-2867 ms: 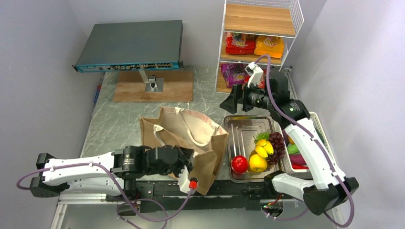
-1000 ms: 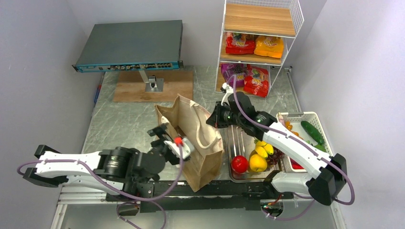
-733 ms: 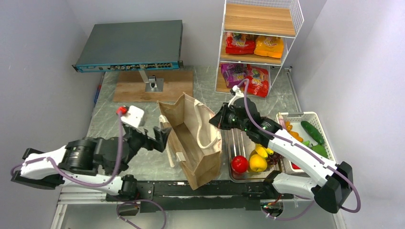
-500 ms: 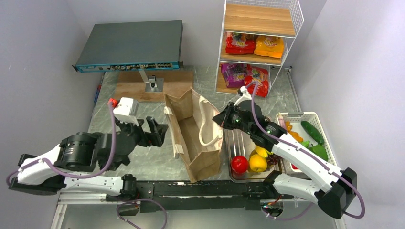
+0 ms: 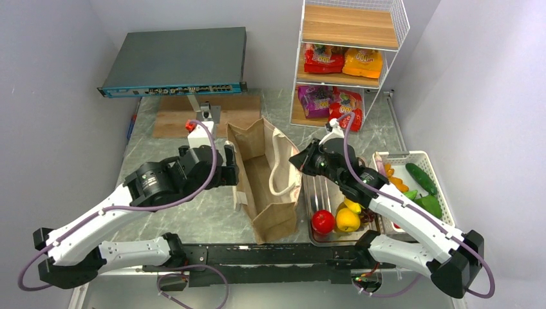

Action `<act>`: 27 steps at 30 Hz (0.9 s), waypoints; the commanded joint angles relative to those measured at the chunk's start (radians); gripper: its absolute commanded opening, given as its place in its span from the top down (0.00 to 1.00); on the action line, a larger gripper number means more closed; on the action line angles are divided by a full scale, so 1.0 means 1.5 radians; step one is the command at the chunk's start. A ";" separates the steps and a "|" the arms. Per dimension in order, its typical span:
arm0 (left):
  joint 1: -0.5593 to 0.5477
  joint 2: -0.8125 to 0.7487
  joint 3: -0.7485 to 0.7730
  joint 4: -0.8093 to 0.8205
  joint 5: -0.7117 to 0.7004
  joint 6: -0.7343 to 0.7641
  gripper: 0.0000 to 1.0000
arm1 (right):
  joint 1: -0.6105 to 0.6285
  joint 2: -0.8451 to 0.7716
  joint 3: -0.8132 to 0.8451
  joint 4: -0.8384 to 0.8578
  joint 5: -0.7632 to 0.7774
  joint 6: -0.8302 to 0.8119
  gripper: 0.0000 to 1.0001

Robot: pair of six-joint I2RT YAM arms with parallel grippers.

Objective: Place the food into the grocery bag and tie it
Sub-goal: Adjust the grocery bag at the center of the board.

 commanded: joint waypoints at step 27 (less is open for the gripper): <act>0.140 0.103 -0.079 0.290 0.201 0.220 1.00 | 0.002 0.030 0.201 -0.139 0.017 -0.184 0.26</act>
